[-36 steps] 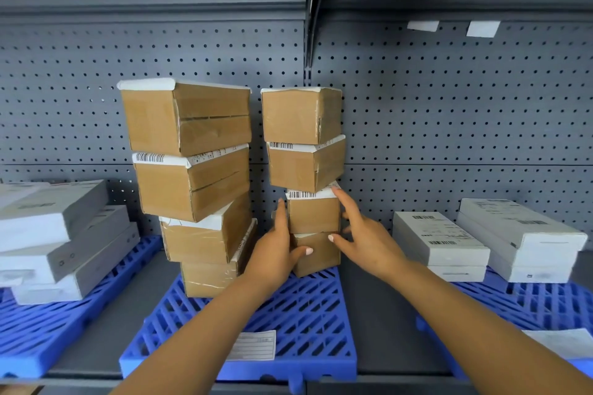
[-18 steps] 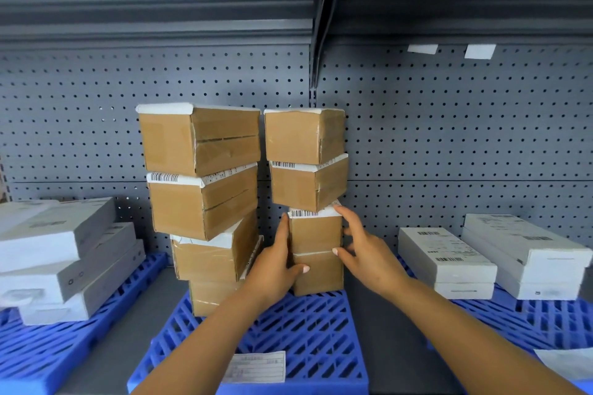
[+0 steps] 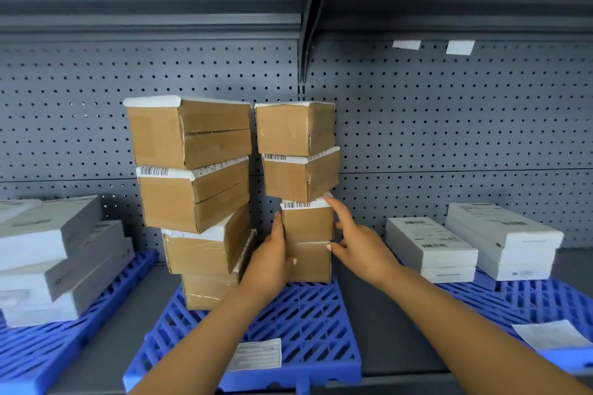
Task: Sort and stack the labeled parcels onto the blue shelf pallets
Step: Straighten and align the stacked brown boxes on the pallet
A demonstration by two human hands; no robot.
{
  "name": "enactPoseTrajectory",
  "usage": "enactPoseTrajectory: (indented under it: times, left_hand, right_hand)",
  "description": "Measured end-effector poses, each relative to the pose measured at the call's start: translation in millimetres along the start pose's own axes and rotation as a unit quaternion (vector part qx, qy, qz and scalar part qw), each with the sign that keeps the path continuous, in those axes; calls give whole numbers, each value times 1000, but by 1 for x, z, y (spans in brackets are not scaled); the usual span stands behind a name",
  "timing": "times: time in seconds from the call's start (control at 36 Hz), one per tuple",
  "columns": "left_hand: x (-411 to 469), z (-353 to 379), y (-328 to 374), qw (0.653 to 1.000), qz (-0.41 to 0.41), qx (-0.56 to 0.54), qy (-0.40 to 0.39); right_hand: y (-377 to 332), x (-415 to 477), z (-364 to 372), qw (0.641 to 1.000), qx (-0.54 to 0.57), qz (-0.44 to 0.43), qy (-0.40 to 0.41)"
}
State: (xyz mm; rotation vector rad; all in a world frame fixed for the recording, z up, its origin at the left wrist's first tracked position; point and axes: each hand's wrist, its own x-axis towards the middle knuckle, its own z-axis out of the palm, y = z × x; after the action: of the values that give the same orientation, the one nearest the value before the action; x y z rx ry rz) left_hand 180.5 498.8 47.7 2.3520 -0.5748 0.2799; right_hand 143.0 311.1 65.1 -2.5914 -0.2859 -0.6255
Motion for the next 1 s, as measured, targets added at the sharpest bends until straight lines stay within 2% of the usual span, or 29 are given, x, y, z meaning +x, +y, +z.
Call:
enactPoseTrajectory:
  times: [0.14, 0.28, 0.44, 0.78, 1.0]
  left_hand:
    - [-2, 3, 1, 998, -6, -64, 13]
    - [-7, -10, 14, 988, 48, -131, 72]
    - [-3, -29, 20, 985, 75, -116, 107]
    - [18, -45, 30, 987, 59, -106, 110]
    - [24, -44, 34, 987, 64, -72, 128]
  right_hand:
    - [-2, 0, 1, 1000, -4, -8, 24]
    - [-12, -6, -13, 993, -54, -74, 79]
    - [-32, -2, -33, 977, -137, -139, 83]
    - [-43, 17, -47, 982, -167, -88, 15]
    - [-33, 18, -50, 990, -116, -84, 14]
